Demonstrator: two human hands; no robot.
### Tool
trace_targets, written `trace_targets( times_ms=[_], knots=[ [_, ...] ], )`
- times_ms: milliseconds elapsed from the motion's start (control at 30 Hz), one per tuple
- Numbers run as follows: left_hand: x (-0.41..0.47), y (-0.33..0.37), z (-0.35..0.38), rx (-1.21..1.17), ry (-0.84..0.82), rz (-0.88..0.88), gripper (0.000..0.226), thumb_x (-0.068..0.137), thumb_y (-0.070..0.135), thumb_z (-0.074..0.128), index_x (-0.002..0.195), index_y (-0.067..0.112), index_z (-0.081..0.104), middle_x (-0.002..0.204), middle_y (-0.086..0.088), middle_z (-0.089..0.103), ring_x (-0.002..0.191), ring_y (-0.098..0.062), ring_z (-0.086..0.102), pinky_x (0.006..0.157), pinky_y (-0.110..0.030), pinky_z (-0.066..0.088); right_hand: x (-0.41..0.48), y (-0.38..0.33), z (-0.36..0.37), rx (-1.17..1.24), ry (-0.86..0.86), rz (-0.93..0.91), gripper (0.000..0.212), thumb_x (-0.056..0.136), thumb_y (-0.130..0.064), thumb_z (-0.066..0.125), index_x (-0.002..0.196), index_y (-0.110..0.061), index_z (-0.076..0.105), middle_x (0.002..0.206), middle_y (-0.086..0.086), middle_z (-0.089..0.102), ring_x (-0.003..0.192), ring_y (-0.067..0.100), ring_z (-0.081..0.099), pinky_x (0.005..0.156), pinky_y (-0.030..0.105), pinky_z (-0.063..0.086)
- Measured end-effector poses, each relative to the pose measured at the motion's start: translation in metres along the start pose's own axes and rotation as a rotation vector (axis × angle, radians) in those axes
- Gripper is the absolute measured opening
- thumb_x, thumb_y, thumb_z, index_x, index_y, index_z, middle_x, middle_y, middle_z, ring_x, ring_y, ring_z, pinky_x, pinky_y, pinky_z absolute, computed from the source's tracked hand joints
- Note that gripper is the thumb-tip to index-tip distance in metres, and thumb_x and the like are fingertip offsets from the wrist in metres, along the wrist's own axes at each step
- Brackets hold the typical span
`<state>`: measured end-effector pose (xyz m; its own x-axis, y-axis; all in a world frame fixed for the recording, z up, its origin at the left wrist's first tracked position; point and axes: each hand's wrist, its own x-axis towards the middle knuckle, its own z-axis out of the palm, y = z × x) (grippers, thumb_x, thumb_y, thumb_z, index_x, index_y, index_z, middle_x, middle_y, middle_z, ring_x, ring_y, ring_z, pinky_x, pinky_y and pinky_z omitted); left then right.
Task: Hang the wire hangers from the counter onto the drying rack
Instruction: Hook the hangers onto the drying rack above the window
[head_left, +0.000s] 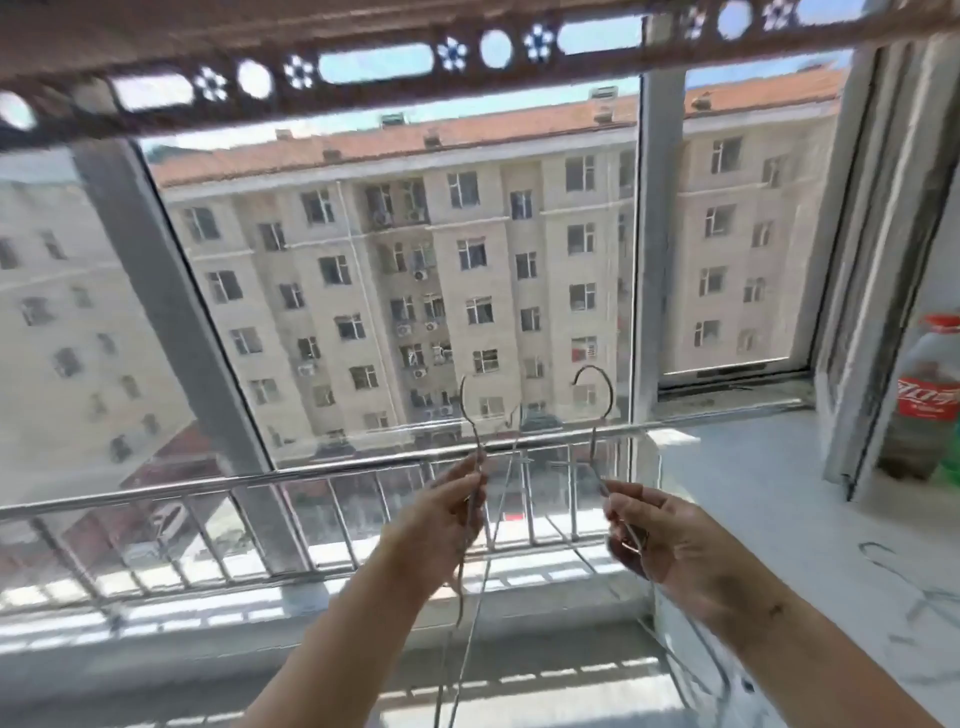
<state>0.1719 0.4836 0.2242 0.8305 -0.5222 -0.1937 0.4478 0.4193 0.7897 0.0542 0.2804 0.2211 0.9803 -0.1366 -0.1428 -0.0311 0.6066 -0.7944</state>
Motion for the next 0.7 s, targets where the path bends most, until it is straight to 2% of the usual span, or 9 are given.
trace_targets(
  times_ms=[67,133,233,367,467,567,700],
  knots=[
    [-0.023,0.025,-0.023,0.028,0.029,0.018,0.034,0.074,0.000,0.061,0.107,0.006,0.067,0.080,-0.005,0.064,0.063,-0.010,0.059,0.054,-0.018,0.048,0.008,0.010,0.041,-0.004,-0.040,0.001,0.039,0.064,-0.009,0.070,0.101,-0.001,0.064,0.065,0.004,0.063,0.054,0.012,0.057,0.057,0.024,0.052],
    [-0.052,0.066,-0.059,0.060,0.056,0.081,0.035,0.075,0.000,0.060,0.109,0.003,0.066,0.078,-0.006,0.064,0.064,-0.012,0.058,0.057,-0.020,0.047,0.021,0.025,0.103,-0.019,-0.108,0.014,0.037,0.062,-0.010,0.073,0.097,-0.002,0.065,0.062,0.003,0.062,0.052,0.012,0.057,0.060,0.026,0.050],
    [-0.088,0.122,-0.105,0.093,0.108,0.146,0.029,0.077,-0.001,0.059,0.105,0.000,0.066,0.073,-0.008,0.065,0.065,-0.015,0.057,0.060,-0.023,0.045,0.035,0.043,0.187,-0.036,-0.165,-0.008,0.041,0.053,-0.013,0.078,0.092,-0.005,0.067,0.060,0.001,0.062,0.050,0.010,0.056,0.066,0.028,0.044],
    [-0.123,0.187,-0.154,0.167,0.154,0.214,0.022,0.080,0.000,0.057,0.099,-0.001,0.068,0.073,-0.009,0.063,0.065,-0.014,0.053,0.064,-0.024,0.042,0.047,0.061,0.276,-0.139,-0.270,-0.079,0.041,0.069,-0.014,0.063,0.106,0.002,0.061,0.065,0.003,0.056,0.059,0.015,0.049,0.064,0.027,0.040],
    [-0.141,0.231,-0.182,0.199,0.205,0.255,0.017,0.085,0.002,0.055,0.096,-0.003,0.067,0.067,-0.008,0.060,0.059,-0.013,0.051,0.054,-0.021,0.044,0.057,0.070,0.329,-0.159,-0.343,-0.128,0.041,0.071,-0.013,0.062,0.109,0.002,0.062,0.064,0.002,0.057,0.062,0.015,0.049,0.065,0.026,0.041],
    [-0.153,0.273,-0.205,0.148,0.248,0.322,0.019,0.083,0.004,0.058,0.097,-0.005,0.067,0.068,-0.008,0.059,0.053,-0.010,0.048,0.041,-0.017,0.045,0.069,0.077,0.378,-0.171,-0.393,-0.153,0.042,0.067,-0.014,0.064,0.107,0.001,0.064,0.063,0.000,0.061,0.065,0.014,0.052,0.075,0.029,0.042],
    [-0.165,0.317,-0.229,0.099,0.256,0.423,0.035,0.075,0.007,0.060,0.107,-0.007,0.062,0.068,-0.006,0.058,0.050,-0.008,0.047,0.039,-0.016,0.043,0.088,0.086,0.430,-0.213,-0.460,-0.177,0.037,0.071,-0.012,0.064,0.106,-0.001,0.065,0.067,0.001,0.061,0.067,0.013,0.052,0.071,0.025,0.043]
  ],
)
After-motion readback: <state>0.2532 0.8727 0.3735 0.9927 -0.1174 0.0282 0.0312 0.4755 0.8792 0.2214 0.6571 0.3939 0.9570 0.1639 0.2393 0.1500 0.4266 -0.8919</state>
